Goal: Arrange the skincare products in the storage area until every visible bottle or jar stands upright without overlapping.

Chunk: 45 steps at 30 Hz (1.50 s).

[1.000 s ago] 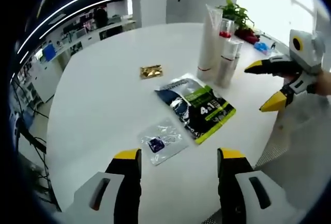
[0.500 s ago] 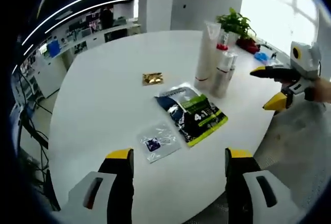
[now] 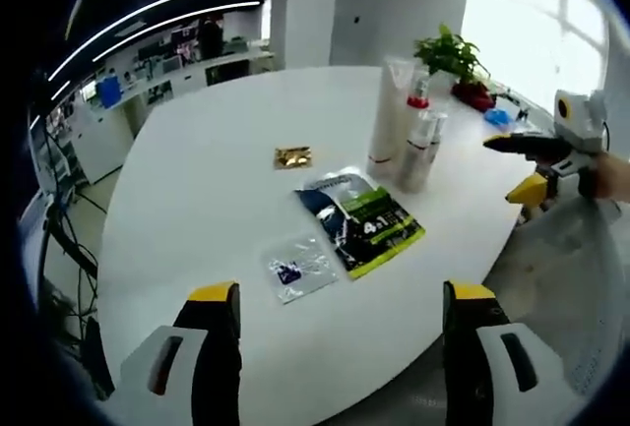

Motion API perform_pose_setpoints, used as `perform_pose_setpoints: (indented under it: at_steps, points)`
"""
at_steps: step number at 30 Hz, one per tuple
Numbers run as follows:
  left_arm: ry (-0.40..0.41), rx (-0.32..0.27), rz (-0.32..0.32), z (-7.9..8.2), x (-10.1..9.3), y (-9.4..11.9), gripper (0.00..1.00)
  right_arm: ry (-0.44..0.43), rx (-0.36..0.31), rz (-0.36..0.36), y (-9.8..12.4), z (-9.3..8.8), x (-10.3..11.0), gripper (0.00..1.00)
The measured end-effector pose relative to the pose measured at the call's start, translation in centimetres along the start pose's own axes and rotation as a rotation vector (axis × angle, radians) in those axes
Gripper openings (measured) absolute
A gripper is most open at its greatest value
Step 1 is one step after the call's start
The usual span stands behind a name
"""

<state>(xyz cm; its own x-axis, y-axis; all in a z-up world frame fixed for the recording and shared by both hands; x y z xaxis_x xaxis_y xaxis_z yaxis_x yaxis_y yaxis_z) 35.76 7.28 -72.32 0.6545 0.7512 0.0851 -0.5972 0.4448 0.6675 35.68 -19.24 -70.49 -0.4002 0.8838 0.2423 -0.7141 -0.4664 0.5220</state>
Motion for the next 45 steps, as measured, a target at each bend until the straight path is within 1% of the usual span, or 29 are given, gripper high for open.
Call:
perform_pose_setpoints:
  at_steps: [7, 11, 16, 26, 32, 38, 41, 45]
  points:
    - [0.033, 0.0, 0.002, -0.4, -0.6, 0.7, 0.88, -0.01, -0.004, 0.001, 0.5, 0.0, 0.1, 0.91]
    - [0.033, 0.005, 0.007, -0.6, -0.8, 1.0, 0.89, -0.02, -0.004, 0.005, 0.7, 0.0, 0.1, 0.93]
    - [0.037, -0.002, 0.014, -0.4, -0.7, 1.2, 0.91, -0.036, -0.012, 0.01, 1.0, 0.2, 0.3, 0.95]
    - [0.036, 0.008, 0.01, -0.4, -0.8, 1.0, 0.92, -0.033, -0.015, 0.004, 1.2, 0.0, 0.2, 0.95]
    - [0.037, 0.011, 0.012, -0.1, -0.5, 0.5, 0.92, -0.053, -0.015, -0.001, 1.2, 0.0, -0.1, 0.95]
    - [0.041, 0.027, 0.01, 0.0, -0.5, -0.5, 0.92, -0.063, -0.016, -0.007, 1.2, -0.1, -0.2, 0.95]
    - [0.041, 0.032, 0.012, 0.4, -0.4, -1.0, 0.92, -0.067, -0.011, -0.007, 1.2, -0.1, -0.3, 0.94]
    - [0.03, 0.047, 0.016, 1.0, 0.3, -2.0, 0.92, -0.066, -0.005, -0.006, 1.1, -0.2, -0.2, 0.94]
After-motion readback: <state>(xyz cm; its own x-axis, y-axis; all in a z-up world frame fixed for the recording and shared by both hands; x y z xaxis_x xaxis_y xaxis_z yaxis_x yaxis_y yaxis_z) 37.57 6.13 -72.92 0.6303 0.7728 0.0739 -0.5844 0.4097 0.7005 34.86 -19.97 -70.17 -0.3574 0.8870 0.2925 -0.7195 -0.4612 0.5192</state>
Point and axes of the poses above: the point that each gripper's makers call its tool centre point, and the gripper's own axes: y roughly backward along the fingers, x roughly to its left, z roughly out of its top, the point moved 4 cm from there along y, roughly backward along the fingers, and after that the axes turned 14 degrees about -y, right-handed, at the moved point
